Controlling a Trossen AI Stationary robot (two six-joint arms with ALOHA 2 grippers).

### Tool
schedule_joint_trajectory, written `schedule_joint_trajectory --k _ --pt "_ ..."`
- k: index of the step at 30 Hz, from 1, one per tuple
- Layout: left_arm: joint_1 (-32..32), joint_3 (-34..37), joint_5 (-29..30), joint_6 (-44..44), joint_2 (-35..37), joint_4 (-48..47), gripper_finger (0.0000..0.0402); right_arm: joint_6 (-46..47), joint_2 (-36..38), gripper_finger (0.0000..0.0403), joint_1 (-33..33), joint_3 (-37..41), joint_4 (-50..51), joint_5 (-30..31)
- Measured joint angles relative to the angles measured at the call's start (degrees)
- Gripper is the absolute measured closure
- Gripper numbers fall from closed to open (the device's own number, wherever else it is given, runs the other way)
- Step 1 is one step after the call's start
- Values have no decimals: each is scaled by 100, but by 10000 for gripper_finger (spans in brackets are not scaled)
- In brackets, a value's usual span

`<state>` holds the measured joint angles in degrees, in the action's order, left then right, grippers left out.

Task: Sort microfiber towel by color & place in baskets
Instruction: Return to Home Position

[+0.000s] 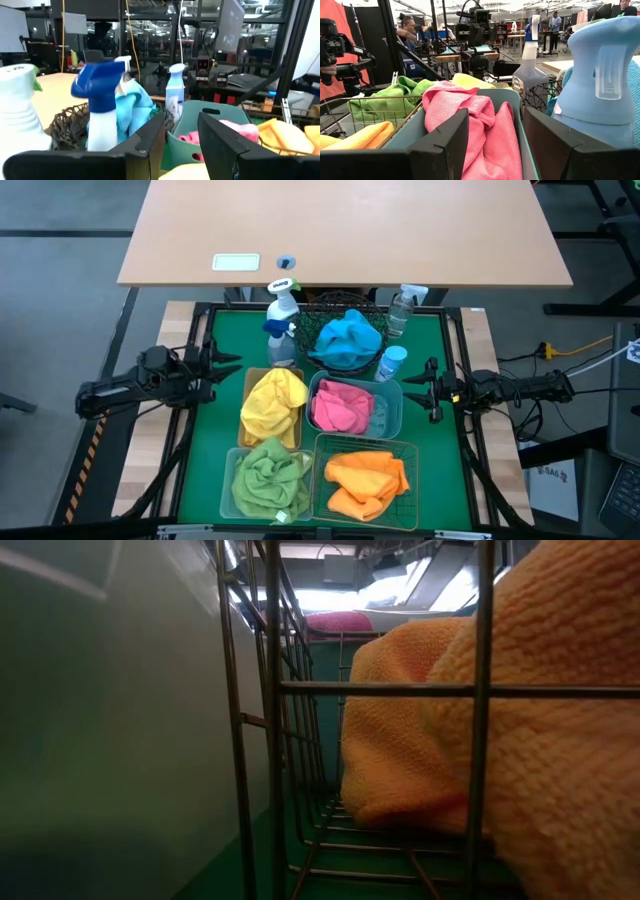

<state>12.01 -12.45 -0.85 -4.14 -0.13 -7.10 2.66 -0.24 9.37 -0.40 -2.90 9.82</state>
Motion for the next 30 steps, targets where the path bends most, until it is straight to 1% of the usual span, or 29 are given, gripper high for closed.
schedule_joint_trajectory --k 9,11,12,20,24,30 --pt "0 926 -9 -8 -1 1352 289 0 -1 214 0 0 2 1" --pt "0 1142 -16 -79 -1 1819 289 2 0 214 0 0 0 1" --pt "0 1204 -48 -179 -1 1890 289 0 1 214 -2 0 2 1" --pt "2 1202 -468 -278 -1 1919 289 0 -1 214 -2 -2 0 1" --pt "1 1202 -727 -285 -1 1624 289 0 -1 214 -1 -1 0 1" --pt "-178 1202 -692 -514 -2 1287 289 2 -1 214 -2 0 0 1"
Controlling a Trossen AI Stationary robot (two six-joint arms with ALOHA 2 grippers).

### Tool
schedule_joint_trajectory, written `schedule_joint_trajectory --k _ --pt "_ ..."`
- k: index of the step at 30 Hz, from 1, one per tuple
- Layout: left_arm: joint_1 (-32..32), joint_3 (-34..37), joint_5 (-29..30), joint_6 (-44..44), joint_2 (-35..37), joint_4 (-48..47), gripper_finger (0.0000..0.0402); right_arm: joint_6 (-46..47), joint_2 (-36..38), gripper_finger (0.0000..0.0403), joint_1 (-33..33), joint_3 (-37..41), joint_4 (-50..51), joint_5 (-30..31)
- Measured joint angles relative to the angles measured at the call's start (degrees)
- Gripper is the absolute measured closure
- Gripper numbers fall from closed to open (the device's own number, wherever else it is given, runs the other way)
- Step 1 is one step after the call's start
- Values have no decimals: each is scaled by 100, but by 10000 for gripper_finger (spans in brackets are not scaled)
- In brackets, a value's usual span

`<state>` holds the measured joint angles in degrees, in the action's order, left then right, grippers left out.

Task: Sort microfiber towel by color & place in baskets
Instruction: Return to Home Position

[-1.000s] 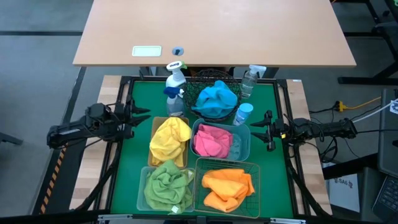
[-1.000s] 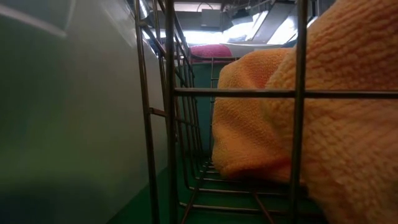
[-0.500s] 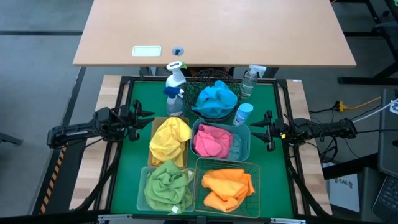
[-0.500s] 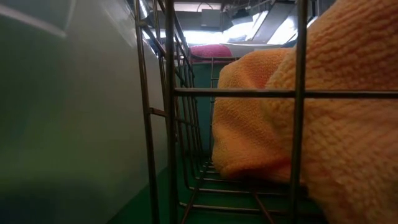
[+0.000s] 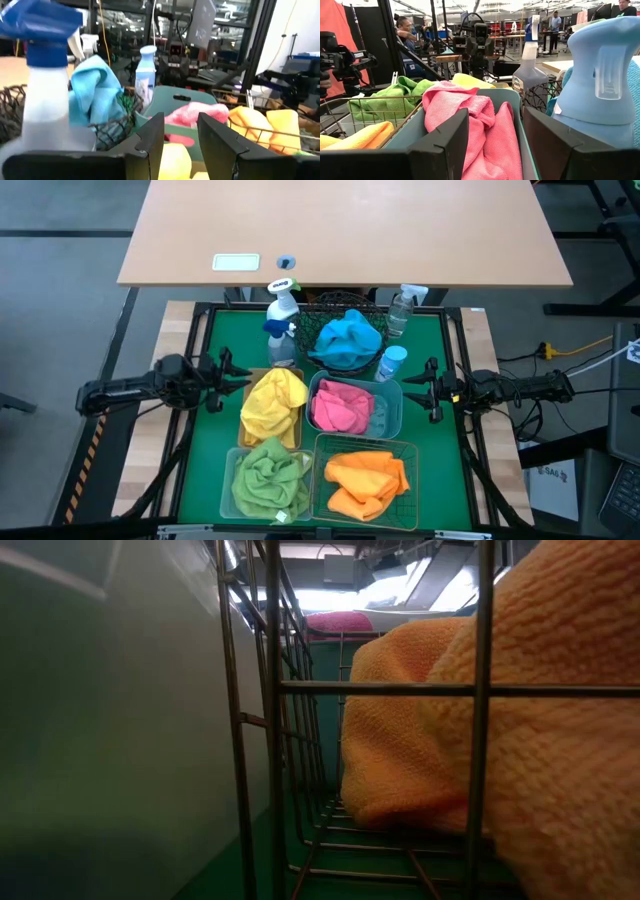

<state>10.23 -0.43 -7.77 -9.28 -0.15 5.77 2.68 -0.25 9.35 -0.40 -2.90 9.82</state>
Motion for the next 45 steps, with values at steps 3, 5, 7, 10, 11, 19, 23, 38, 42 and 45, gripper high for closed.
schedule_joint_trajectory --k 3,5,7,10,11,19,23,38,42,45 --pt "-165 0 245 -49 1 -151 289 -2 0 214 0 0 0 0" --pt "-278 0 516 -71 1 -260 289 -1 0 214 1 0 0 0" --pt "-406 0 754 -89 -10 -326 289 0 0 214 2 0 0 0" --pt "-603 0 925 -50 -39 -460 289 -2 0 214 1 0 0 0" --pt "-662 0 966 14 -47 -476 289 0 0 214 1 0 0 0" --pt "-803 0 1023 818 -97 -497 289 -1 0 214 0 0 0 0" --pt "-803 0 1023 1162 -97 -501 289 -1 1 214 1 0 0 0" --pt "-803 0 1019 1890 -97 -497 289 0 1 214 1 -1 0 0" --pt "-803 0 1017 1887 -97 -495 289 0 0 214 0 0 0 0" --pt "-803 0 1014 1889 -97 -495 289 -1 0 214 1 0 0 0"
